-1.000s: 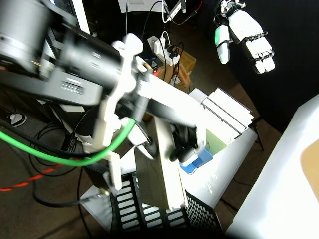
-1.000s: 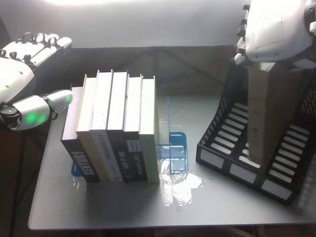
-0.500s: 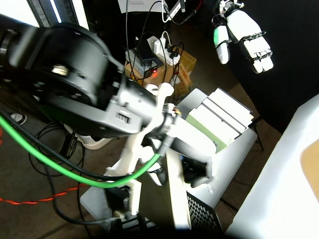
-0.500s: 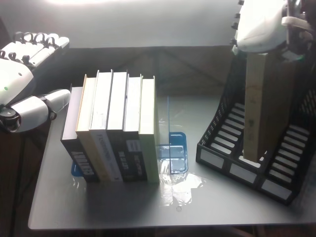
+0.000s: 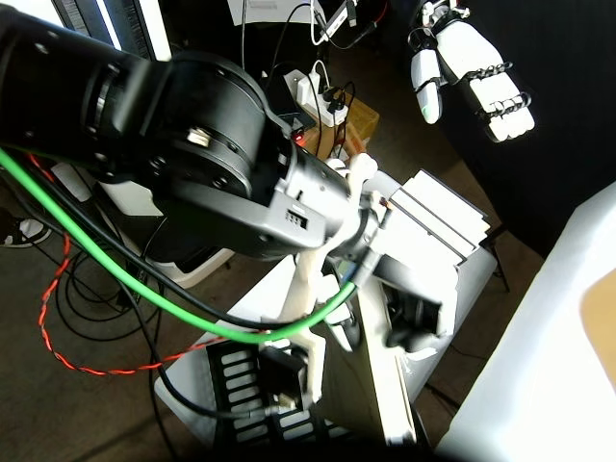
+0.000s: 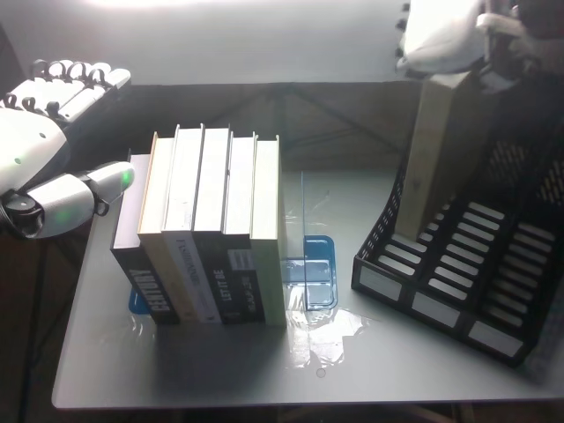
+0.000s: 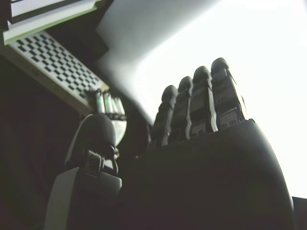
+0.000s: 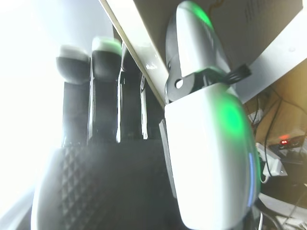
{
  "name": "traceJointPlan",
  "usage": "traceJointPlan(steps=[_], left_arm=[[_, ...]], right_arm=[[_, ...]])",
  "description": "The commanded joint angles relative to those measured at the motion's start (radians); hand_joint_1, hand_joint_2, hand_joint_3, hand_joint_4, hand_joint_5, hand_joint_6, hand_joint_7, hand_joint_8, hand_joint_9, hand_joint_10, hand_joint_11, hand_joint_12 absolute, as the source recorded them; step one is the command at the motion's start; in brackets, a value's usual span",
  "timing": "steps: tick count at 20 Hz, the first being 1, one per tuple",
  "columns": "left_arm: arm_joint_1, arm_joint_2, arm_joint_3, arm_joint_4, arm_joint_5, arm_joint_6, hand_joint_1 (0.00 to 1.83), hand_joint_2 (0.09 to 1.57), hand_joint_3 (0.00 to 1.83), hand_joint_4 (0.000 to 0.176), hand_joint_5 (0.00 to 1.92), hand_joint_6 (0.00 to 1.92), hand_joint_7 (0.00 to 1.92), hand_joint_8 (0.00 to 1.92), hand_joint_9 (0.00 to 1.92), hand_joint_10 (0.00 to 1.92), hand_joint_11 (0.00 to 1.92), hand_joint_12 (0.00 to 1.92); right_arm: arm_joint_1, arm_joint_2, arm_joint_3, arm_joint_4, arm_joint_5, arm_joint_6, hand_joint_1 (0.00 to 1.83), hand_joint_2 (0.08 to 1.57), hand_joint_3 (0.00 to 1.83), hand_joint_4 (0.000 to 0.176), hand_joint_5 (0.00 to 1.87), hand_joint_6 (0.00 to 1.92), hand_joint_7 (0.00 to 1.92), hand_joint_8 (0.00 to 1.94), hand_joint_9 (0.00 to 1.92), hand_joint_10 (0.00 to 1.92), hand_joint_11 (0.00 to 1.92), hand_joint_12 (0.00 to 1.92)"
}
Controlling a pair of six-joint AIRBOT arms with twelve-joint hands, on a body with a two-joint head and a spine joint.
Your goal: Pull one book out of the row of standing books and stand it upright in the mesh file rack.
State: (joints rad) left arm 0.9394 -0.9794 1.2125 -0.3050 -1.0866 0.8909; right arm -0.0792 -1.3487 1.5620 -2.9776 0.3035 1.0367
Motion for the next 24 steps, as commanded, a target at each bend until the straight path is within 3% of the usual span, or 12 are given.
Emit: traceJointPlan(steps=[1,2,3,4,5,7,8,10,17,20,21,24], left_arm=[[-0.002,-0.003,0.01,-0.004,-0.132,-0.008,0.15,1.45,0.0,0.0,0.0,0.0,0.0,0.0,0.0,0.0,0.0,0.0],[-0.002,-0.008,0.014,-0.001,-0.133,-0.013,0.15,1.44,0.0,0.0,0.01,0.0,0.0,0.0,0.0,0.0,0.0,0.0],[-0.002,-0.016,0.021,0.005,-0.137,-0.024,0.13,1.44,0.0,0.0,0.01,0.0,0.0,0.0,0.0,0.0,0.0,0.0],[-0.003,-0.02,0.024,0.008,-0.139,-0.028,0.1,1.44,0.0,0.0,0.0,0.0,0.0,0.0,0.0,0.0,0.0,0.0],[-0.003,-0.024,0.026,0.012,-0.142,-0.031,0.09,1.43,0.0,0.017,0.0,0.0,0.0,0.0,0.0,0.0,0.0,0.0],[-0.007,-0.032,0.03,0.021,-0.146,-0.036,0.11,1.43,0.0,0.024,0.0,0.0,0.0,0.0,0.0,0.0,0.0,0.0],[-0.009,-0.036,0.033,0.024,-0.148,-0.038,0.08,1.43,0.0,0.044,0.0,0.0,0.0,0.0,0.0,0.0,0.0,0.0],[-0.013,-0.041,0.036,0.03,-0.154,-0.042,0.0,1.41,0.0,0.055,0.0,0.0,0.0,0.0,0.0,0.0,0.0,0.0],[-0.025,-0.061,0.047,0.046,-0.168,-0.058,0.0,1.41,0.0,0.07,0.0,0.0,0.0,0.0,0.0,0.0,0.0,0.0],[-0.026,-0.065,0.05,0.051,-0.173,-0.063,0.0,1.41,0.0,0.066,0.0,0.0,0.0,0.0,0.0,0.0,0.0,0.0],[-0.026,-0.066,0.051,0.051,-0.174,-0.065,0.0,1.41,0.0,0.07,0.0,0.0,0.0,0.0,0.0,0.0,0.0,0.0],[-0.028,-0.07,0.054,0.054,-0.175,-0.068,0.0,1.42,0.0,0.073,0.0,0.0,0.0,0.0,0.0,0.0,0.0,0.0]], right_arm=[[0.008,0.008,0.012,-0.034,-0.102,-0.014,1.35,1.28,0.01,0.0,0.65,1.18,0.72,1.52,0.62,1.76,0.36,1.92],[0.003,0.007,0.02,-0.034,-0.105,-0.013,1.23,1.28,0.0,0.0,0.66,1.2,0.74,1.65,0.82,1.81,0.62,1.92],[-0.007,0.006,0.036,-0.034,-0.116,-0.01,1.3,1.29,0.0,0.0,0.74,1.09,0.66,1.61,0.61,1.9,0.44,1.92],[-0.011,0.006,0.043,-0.034,-0.127,-0.009,1.32,1.29,0.0,0.0,0.65,1.31,0.63,1.55,0.63,1.8,0.56,1.92],[-0.013,0.007,0.049,-0.034,-0.135,-0.007,1.16,1.33,0.01,0.0,0.69,1.54,0.52,1.58,0.32,1.58,0.11,1.92],[-0.015,0.008,0.062,-0.034,-0.137,0.007,1.27,1.37,0.0,0.0,0.63,1.64,0.53,1.59,0.33,1.86,0.1,1.92],[-0.016,0.009,0.065,-0.034,-0.14,0.007,1.43,1.25,0.01,0.0,0.69,1.35,0.72,1.29,0.66,1.54,0.46,1.92],[-0.02,0.003,0.08,-0.034,-0.141,0.012,1.47,1.24,0.0,0.0,0.63,1.38,0.75,1.14,0.74,1.44,0.42,1.92],[-0.032,-0.011,0.136,-0.034,-0.149,0.066,1.47,1.22,0.0,0.0,0.72,1.09,0.78,1.28,0.76,1.48,0.56,1.92],[-0.034,-0.023,0.157,-0.034,-0.153,0.077,1.48,1.19,0.0,0.0,0.73,1.21,0.82,1.14,0.81,1.35,0.63,1.82],[-0.034,-0.027,0.164,-0.034,-0.154,0.081,1.47,1.25,0.01,0.0,0.61,1.34,0.71,1.28,0.72,1.47,0.45,1.9],[-0.041,-0.033,0.177,-0.034,-0.158,0.081,1.48,1.22,0.0,0.0,0.65,1.25,0.73,1.26,0.78,1.41,0.53,1.87]])
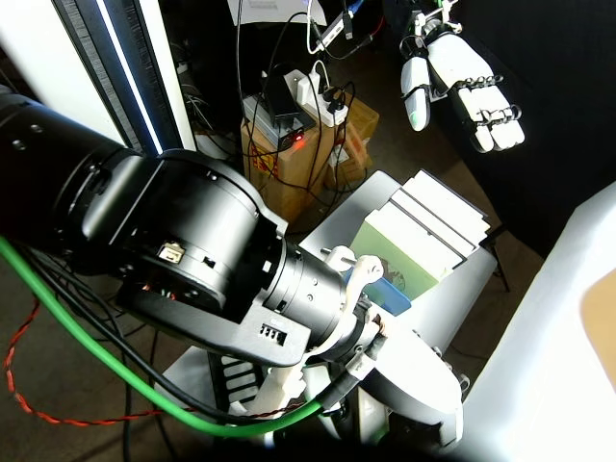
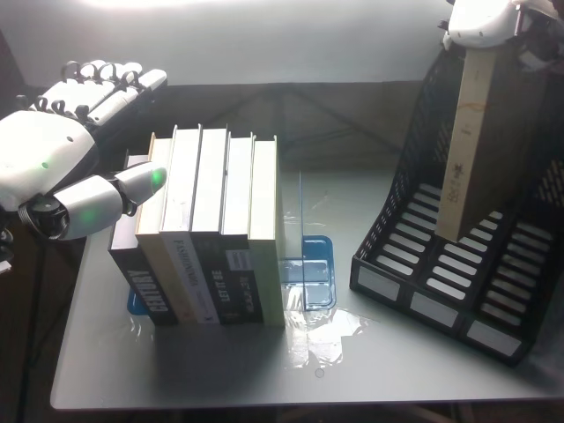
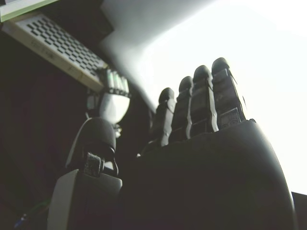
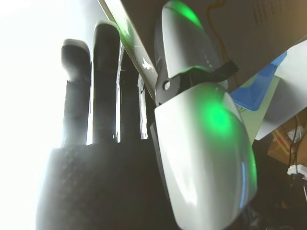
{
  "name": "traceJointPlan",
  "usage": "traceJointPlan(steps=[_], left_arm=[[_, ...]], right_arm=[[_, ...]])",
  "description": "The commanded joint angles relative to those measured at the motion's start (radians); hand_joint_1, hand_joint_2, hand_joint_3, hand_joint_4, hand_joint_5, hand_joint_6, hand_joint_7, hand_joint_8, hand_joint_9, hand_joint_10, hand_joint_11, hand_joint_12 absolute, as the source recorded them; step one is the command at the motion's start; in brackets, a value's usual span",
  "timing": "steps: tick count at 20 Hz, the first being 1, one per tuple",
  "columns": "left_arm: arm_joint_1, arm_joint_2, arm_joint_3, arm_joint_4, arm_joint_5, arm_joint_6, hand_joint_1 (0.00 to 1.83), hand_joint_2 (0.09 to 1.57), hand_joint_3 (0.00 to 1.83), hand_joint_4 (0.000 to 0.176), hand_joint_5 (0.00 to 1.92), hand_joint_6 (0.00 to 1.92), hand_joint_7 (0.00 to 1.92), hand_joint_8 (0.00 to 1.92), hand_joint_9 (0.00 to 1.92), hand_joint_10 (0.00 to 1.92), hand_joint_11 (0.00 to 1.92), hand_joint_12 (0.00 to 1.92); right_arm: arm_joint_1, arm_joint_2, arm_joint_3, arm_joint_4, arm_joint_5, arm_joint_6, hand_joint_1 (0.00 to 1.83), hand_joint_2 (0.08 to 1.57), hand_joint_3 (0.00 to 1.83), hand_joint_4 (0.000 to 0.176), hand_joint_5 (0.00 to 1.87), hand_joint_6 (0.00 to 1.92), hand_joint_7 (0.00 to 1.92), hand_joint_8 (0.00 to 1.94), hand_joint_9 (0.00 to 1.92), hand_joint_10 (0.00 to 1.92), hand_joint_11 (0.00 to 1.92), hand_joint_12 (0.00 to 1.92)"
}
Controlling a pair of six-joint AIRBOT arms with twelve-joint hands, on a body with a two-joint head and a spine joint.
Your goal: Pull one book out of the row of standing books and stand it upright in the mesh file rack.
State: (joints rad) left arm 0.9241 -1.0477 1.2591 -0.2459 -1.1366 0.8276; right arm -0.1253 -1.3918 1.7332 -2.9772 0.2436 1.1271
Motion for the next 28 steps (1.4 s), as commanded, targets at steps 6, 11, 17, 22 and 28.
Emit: traceJointPlan(steps=[6,11,17,22,28], left_arm=[[-0.013,-0.007,0.01,-0.003,-0.128,-0.008,0.0,1.43,0.0,0.064,0.0,0.0,0.0,0.0,0.0,0.0,0.0,0.0],[-0.013,-0.01,0.01,-0.003,-0.128,-0.01,0.0,1.43,0.0,0.069,0.0,0.0,0.0,0.0,0.0,0.0,0.0,0.0],[-0.012,-0.013,0.011,-0.007,-0.127,-0.012,0.0,1.41,0.0,0.085,0.0,0.0,0.0,0.0,0.0,0.0,0.0,0.0],[-0.007,-0.012,0.005,-0.016,-0.128,-0.012,0.0,1.42,0.0,0.069,0.0,0.0,0.0,0.0,0.0,0.0,0.0,0.0],[0.015,0.003,-0.017,-0.038,-0.137,-0.012,0.0,1.42,0.0,0.069,0.0,0.0,0.0,0.0,0.0,0.0,0.0,0.0]], right_arm=[[-0.025,0.002,0.033,-0.035,-0.098,-0.009,1.2,1.16,0.0,0.0,0.4,0.23,0.37,0.03,0.17,0.63,0.0,1.46],[-0.03,0.001,0.033,-0.035,-0.104,-0.009,1.17,1.13,0.0,0.0,0.18,0.01,0.11,0.0,0.0,0.44,0.0,0.89],[-0.035,0.006,0.007,-0.035,-0.106,-0.006,1.01,1.13,0.0,0.0,0.0,0.0,0.0,0.0,0.0,0.0,0.0,0.0],[-0.035,0.076,-0.062,-0.035,-0.137,0.077,1.1,1.1,0.0,0.0,0.0,0.0,0.0,0.0,0.0,0.0,0.0,0.0],[-0.025,0.174,-0.236,-0.035,-0.173,0.085,0.98,1.16,0.01,0.0,0.0,0.0,0.0,0.0,0.0,0.0,0.0,0.0]])
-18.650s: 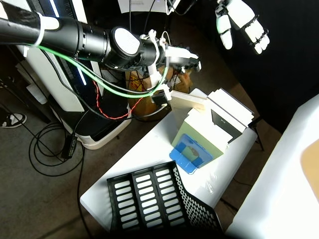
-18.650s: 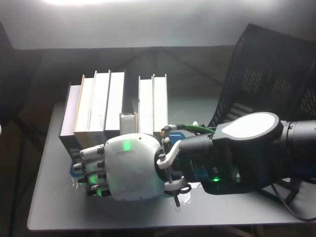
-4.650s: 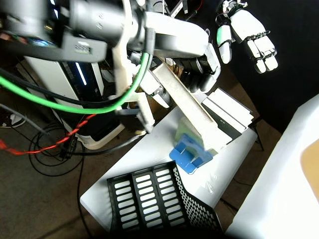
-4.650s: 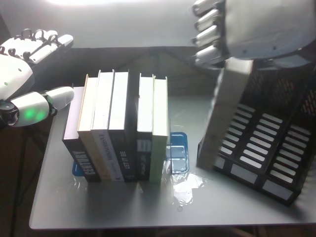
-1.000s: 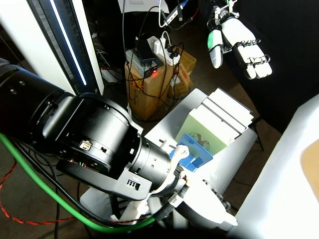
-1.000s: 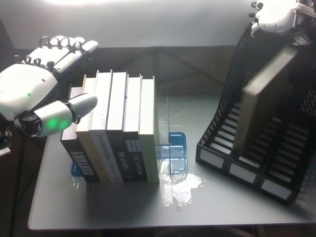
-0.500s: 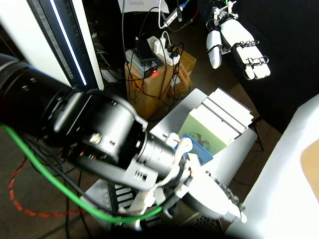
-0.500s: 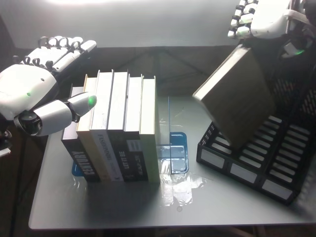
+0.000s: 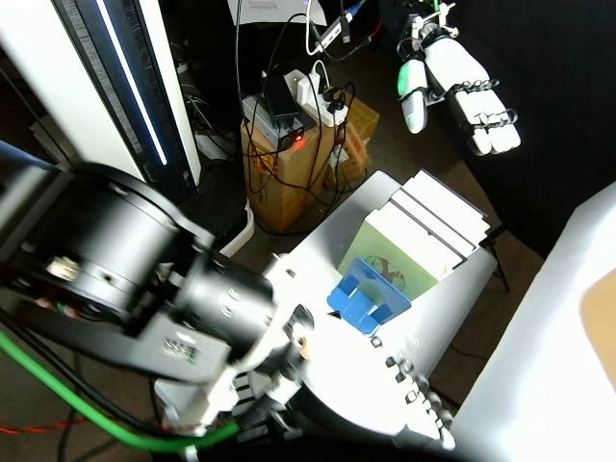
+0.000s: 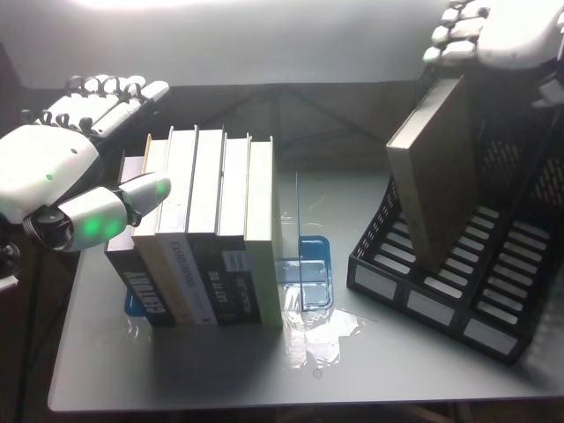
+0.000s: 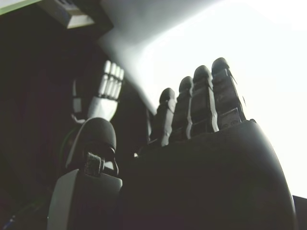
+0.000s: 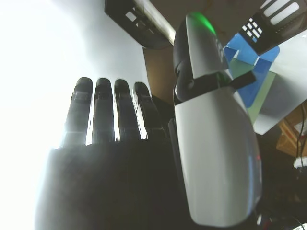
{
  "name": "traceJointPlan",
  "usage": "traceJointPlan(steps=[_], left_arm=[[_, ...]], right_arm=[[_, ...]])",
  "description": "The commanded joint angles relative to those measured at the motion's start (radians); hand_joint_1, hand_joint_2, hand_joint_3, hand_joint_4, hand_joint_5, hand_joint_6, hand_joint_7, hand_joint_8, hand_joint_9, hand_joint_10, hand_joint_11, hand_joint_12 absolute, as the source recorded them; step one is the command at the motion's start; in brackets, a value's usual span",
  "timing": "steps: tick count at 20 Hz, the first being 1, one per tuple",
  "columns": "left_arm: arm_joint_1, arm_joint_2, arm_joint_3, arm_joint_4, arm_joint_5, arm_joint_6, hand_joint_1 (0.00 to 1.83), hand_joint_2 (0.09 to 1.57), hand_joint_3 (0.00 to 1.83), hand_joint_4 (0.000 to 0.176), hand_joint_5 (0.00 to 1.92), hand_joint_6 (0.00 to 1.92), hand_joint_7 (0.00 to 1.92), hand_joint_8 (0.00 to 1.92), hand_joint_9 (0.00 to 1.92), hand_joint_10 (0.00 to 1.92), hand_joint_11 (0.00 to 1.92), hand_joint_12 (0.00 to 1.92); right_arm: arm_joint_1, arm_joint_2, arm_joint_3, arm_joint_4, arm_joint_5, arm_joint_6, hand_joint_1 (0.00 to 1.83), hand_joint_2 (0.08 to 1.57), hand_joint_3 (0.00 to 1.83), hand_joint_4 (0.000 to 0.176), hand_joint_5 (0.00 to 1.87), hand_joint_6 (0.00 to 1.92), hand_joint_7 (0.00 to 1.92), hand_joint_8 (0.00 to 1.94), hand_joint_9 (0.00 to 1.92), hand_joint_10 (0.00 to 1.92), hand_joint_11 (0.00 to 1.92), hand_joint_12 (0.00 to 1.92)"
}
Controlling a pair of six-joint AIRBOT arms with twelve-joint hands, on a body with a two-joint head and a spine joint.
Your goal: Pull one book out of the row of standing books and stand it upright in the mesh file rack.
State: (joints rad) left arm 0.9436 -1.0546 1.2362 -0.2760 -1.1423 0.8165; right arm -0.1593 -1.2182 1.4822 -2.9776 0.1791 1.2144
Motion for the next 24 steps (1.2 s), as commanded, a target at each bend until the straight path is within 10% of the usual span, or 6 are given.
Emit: traceJointPlan(steps=[1,7,13,18,20,24], left_arm=[[0.004,0.014,0.0,-0.015,-0.136,-0.001,0.0,1.42,0.0,0.065,0.0,0.0,0.0,0.0,0.0,0.0,0.0,0.0],[0.048,0.035,-0.024,-0.064,-0.16,0.0,0.15,1.45,0.0,0.0,0.0,0.0,0.0,0.0,0.0,0.0,0.0,0.0],[0.06,0.043,-0.04,-0.084,-0.17,0.0,0.08,1.47,0.01,0.0,0.0,0.0,0.0,0.0,0.0,0.0,0.0,0.0],[0.069,0.055,-0.057,-0.092,-0.184,0.0,0.14,1.48,0.0,0.0,0.0,0.0,0.0,0.0,0.0,0.0,0.0,0.0],[0.072,0.058,-0.061,-0.092,-0.187,0.0,0.14,1.47,0.0,0.0,0.0,0.0,0.0,0.0,0.0,0.0,0.0,0.0],[0.065,0.067,-0.07,-0.069,-0.19,0.0,0.13,1.47,0.0,0.0,0.0,0.0,0.0,0.0,0.0,0.0,0.0,0.0]], right_arm=[[0.025,0.019,-0.013,-0.034,-0.114,-0.002,0.94,1.17,0.02,0.0,0.0,0.0,0.0,0.0,0.0,0.0,0.0,0.0],[-0.006,-0.012,-0.043,-0.023,-0.175,-0.002,0.87,1.21,0.02,0.008,0.0,0.0,0.0,0.0,0.0,0.0,0.0,0.0],[-0.044,0.03,-0.159,0.039,-0.292,0.003,0.72,1.22,0.01,0.055,0.0,0.0,0.0,0.0,0.0,0.0,0.0,0.0],[-0.126,0.101,-0.259,-0.034,-0.458,0.212,0.55,1.28,0.02,0.017,0.0,0.0,0.0,0.0,0.0,0.0,0.01,0.01],[-0.174,0.142,-0.302,-0.034,-0.525,0.254,0.33,1.31,0.02,0.048,0.0,0.0,0.0,0.0,0.0,0.0,0.0,0.0],[-0.242,0.209,-0.391,-0.034,-0.645,0.295,0.24,1.33,0.02,0.0,0.0,0.0,0.0,0.0,0.0,0.0,0.0,0.0]])
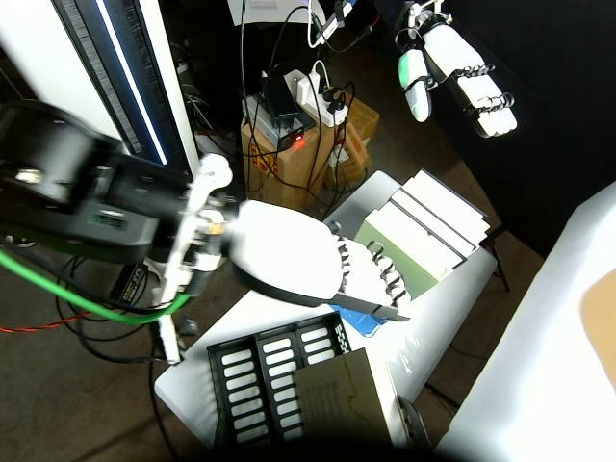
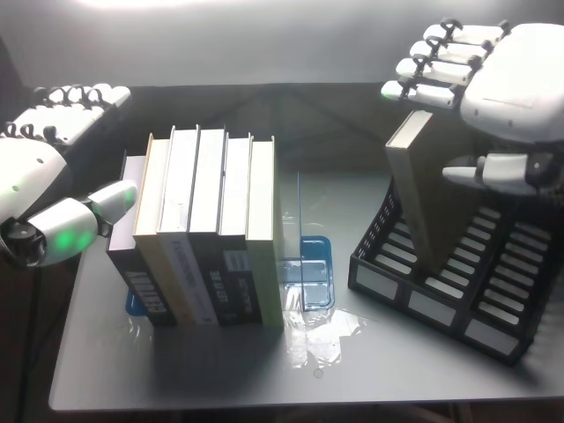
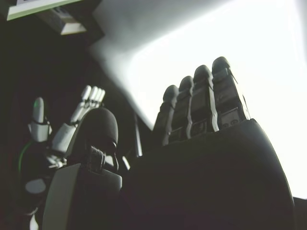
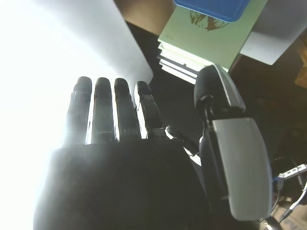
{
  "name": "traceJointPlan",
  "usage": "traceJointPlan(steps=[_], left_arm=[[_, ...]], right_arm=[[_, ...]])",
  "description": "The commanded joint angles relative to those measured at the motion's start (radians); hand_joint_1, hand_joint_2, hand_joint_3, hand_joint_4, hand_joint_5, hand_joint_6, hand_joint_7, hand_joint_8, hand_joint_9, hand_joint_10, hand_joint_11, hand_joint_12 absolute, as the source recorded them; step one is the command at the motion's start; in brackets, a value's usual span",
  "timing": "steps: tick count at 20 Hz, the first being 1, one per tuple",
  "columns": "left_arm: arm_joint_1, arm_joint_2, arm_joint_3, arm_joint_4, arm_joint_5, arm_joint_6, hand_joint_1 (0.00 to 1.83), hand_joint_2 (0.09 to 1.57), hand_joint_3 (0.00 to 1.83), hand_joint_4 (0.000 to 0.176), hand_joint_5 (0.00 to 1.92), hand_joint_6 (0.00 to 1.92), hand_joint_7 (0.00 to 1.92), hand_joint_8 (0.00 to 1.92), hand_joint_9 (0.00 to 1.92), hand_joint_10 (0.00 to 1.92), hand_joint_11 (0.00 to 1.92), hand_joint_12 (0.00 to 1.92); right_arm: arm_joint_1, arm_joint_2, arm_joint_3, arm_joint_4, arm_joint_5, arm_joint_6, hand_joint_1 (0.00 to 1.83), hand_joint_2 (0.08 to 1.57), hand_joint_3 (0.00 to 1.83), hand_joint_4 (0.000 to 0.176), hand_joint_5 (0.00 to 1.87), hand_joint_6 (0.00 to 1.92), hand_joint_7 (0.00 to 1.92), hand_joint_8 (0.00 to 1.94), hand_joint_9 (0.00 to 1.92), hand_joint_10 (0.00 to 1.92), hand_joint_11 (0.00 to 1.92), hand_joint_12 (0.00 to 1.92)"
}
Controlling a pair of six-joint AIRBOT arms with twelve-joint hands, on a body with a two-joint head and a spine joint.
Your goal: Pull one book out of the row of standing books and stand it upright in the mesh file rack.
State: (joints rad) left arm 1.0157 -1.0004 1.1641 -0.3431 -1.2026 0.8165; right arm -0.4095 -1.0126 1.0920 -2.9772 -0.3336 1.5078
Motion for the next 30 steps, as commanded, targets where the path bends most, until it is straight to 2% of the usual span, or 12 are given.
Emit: traceJointPlan(steps=[1,4,5,6,10,12,16,20,23,25,28,30], left_arm=[[-0.013,0.014,0.002,0.007,-0.125,0.0,0.12,1.46,0.0,0.0,0.0,0.0,0.0,0.0,0.0,0.0,0.0,0.0],[-0.032,0.015,0.003,0.035,-0.112,0.0,0.01,1.47,0.0,0.0,0.0,0.0,0.0,0.0,0.0,0.0,0.0,0.0],[-0.04,0.015,0.003,0.048,-0.107,0.0,0.0,1.45,0.0,0.051,0.0,0.0,0.0,0.0,0.0,0.0,0.0,0.0],[-0.046,0.015,0.003,0.06,-0.105,0.0,0.0,1.44,0.0,0.067,0.0,0.0,0.0,0.0,0.0,0.0,0.0,0.0],[-0.061,0.011,0.001,0.092,-0.102,-0.005,0.06,1.44,0.0,0.066,0.0,0.0,0.0,0.0,0.0,0.0,0.0,0.0],[-0.068,0.007,0.0,0.117,-0.1,-0.013,0.07,1.44,0.0,0.034,0.0,0.0,0.0,0.0,0.0,0.0,0.0,0.0],[-0.069,0.007,-0.009,0.14,-0.109,-0.022,0.18,1.43,0.0,0.022,0.0,0.0,0.0,0.0,0.0,0.0,0.0,0.0],[-0.069,0.007,-0.012,0.143,-0.118,-0.028,0.19,1.4,0.0,0.031,0.0,0.0,0.0,0.0,0.0,0.0,0.0,0.0],[-0.068,0.007,-0.014,0.143,-0.122,-0.028,0.19,1.4,0.0,0.018,0.0,0.0,0.0,0.0,0.0,0.0,0.0,0.0],[-0.061,0.006,-0.016,0.14,-0.128,-0.028,0.2,1.39,0.0,0.03,0.0,0.0,0.0,0.0,0.0,0.0,0.0,0.0],[-0.056,0.008,-0.018,0.135,-0.129,-0.028,0.16,1.4,0.0,0.009,0.0,0.0,0.0,0.0,0.0,0.0,0.0,0.0],[-0.057,0.015,-0.023,0.14,-0.124,-0.028,0.13,1.4,0.0,0.029,0.0,0.0,0.0,0.0,0.0,0.0,0.0,0.0]], right_arm=[[-0.007,0.014,-0.019,-0.035,-0.158,0.002,0.26,1.33,0.01,0.0,0.0,0.0,0.0,0.0,0.0,0.0,0.0,0.0],[-0.043,0.042,-0.057,-0.035,-0.211,0.003,0.3,1.36,0.01,0.0,0.0,0.0,0.0,0.0,0.0,0.0,0.0,0.0],[-0.059,0.058,-0.075,-0.035,-0.235,0.005,0.27,1.35,0.01,0.0,0.0,0.0,0.0,0.0,0.0,0.0,0.0,0.0],[-0.077,0.074,-0.091,-0.035,-0.262,0.016,0.33,1.35,0.0,0.0,0.0,0.0,0.0,0.0,0.0,0.0,0.0,0.0],[-0.179,0.141,-0.14,-0.035,-0.413,0.14,0.25,1.35,0.0,0.0,0.0,0.0,0.0,0.0,0.0,0.0,0.0,0.0],[-0.228,0.176,-0.168,-0.035,-0.483,0.192,0.27,1.36,0.01,0.002,0.0,0.0,0.0,0.0,0.0,0.0,0.0,0.0],[-0.259,0.2,-0.205,-0.035,-0.541,0.204,0.3,1.36,0.0,0.023,0.0,0.0,0.0,0.0,0.0,0.0,0.0,0.0],[-0.259,0.195,-0.207,-0.035,-0.557,0.209,0.3,1.34,0.0,0.068,0.0,0.0,0.0,0.0,0.0,0.0,0.0,0.0],[-0.271,0.195,-0.21,-0.035,-0.58,0.222,0.29,1.35,0.0,0.072,0.0,0.0,0.0,0.0,0.0,0.0,0.0,0.0],[-0.279,0.194,-0.21,-0.035,-0.594,0.238,0.29,1.35,0.0,0.074,0.0,0.0,0.0,0.0,0.0,0.0,0.0,0.0],[-0.288,0.188,-0.21,-0.031,-0.606,0.242,0.28,1.35,0.0,0.068,0.0,0.0,0.0,0.0,0.0,0.0,0.0,0.0],[-0.298,0.187,-0.21,-0.027,-0.608,0.25,0.27,1.37,0.01,0.068,0.0,0.0,0.0,0.0,0.0,0.0,0.0,0.0]])
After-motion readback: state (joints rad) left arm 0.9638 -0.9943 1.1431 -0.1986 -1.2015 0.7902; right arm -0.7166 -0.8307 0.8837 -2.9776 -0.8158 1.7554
